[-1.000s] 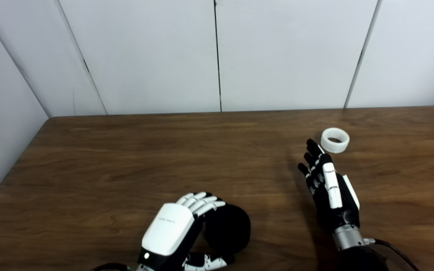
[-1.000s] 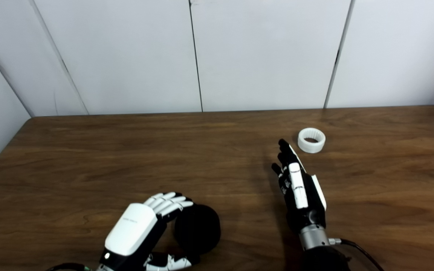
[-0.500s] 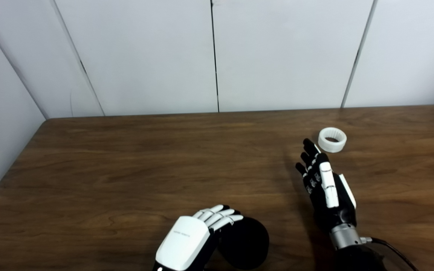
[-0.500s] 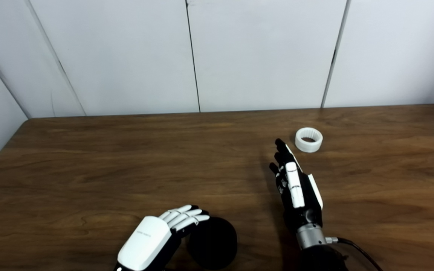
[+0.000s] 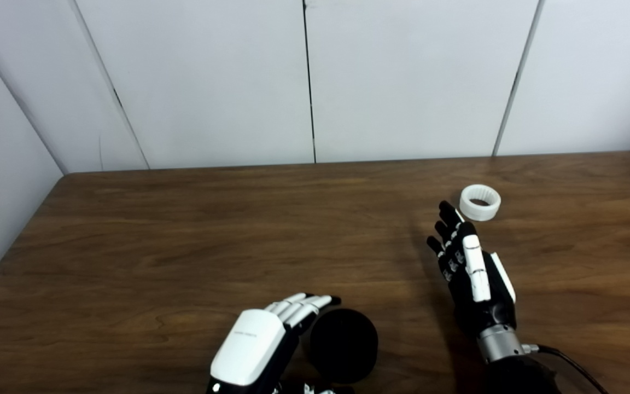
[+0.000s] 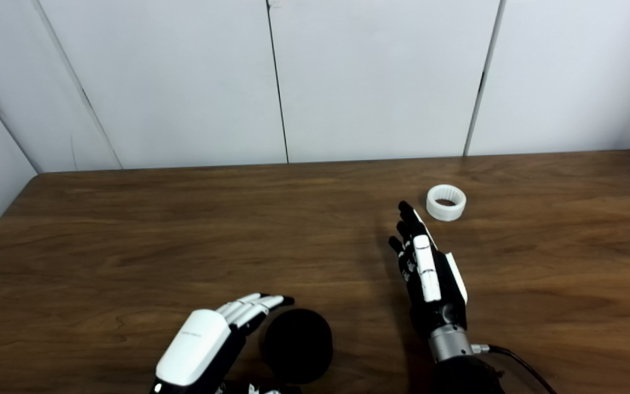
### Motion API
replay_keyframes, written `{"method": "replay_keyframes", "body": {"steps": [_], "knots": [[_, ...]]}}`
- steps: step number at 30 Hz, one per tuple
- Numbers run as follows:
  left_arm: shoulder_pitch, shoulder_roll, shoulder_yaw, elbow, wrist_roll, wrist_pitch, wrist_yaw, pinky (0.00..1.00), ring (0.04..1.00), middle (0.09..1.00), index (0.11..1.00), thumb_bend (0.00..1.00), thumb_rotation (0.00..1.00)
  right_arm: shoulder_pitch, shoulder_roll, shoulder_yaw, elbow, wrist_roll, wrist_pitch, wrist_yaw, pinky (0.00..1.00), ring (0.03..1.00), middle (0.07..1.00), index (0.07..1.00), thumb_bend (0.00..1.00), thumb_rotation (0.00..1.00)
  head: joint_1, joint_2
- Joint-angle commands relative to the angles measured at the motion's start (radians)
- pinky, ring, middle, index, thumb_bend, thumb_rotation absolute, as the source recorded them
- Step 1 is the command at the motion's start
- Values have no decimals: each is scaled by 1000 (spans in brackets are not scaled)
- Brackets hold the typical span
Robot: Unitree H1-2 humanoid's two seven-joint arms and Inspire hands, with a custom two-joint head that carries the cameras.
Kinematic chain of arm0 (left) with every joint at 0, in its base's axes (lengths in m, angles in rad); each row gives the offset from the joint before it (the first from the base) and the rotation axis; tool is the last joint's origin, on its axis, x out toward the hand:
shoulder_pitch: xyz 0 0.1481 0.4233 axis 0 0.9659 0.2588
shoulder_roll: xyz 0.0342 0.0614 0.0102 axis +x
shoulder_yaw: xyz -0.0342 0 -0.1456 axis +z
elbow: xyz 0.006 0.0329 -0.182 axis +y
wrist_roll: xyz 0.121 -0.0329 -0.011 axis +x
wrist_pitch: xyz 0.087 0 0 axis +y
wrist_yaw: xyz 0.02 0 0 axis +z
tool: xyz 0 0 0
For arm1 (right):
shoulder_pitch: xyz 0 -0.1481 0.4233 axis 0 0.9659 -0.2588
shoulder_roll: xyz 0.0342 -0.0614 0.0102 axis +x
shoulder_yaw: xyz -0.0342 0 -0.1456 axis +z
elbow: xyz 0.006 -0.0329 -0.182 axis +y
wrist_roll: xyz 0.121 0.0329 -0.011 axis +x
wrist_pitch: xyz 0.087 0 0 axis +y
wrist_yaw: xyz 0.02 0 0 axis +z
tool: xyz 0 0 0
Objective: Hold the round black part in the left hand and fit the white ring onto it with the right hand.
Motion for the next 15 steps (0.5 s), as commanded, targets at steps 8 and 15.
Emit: {"method": "replay_keyframes", "body": {"steps": [8, 15], "knots": [[-33, 17, 62, -39, -24, -6, -4, 752, 869, 858, 871, 892, 493, -18, 5, 8, -30, 4, -19, 10, 964, 1000, 993, 936, 505, 911, -5, 0], [-46, 13, 74, -14, -22, -3, -5, 744, 865, 859, 867, 914, 493, -16, 7, 10, -33, -3, -12, 5, 961, 1000, 988, 933, 518, 901, -11, 3]]}}
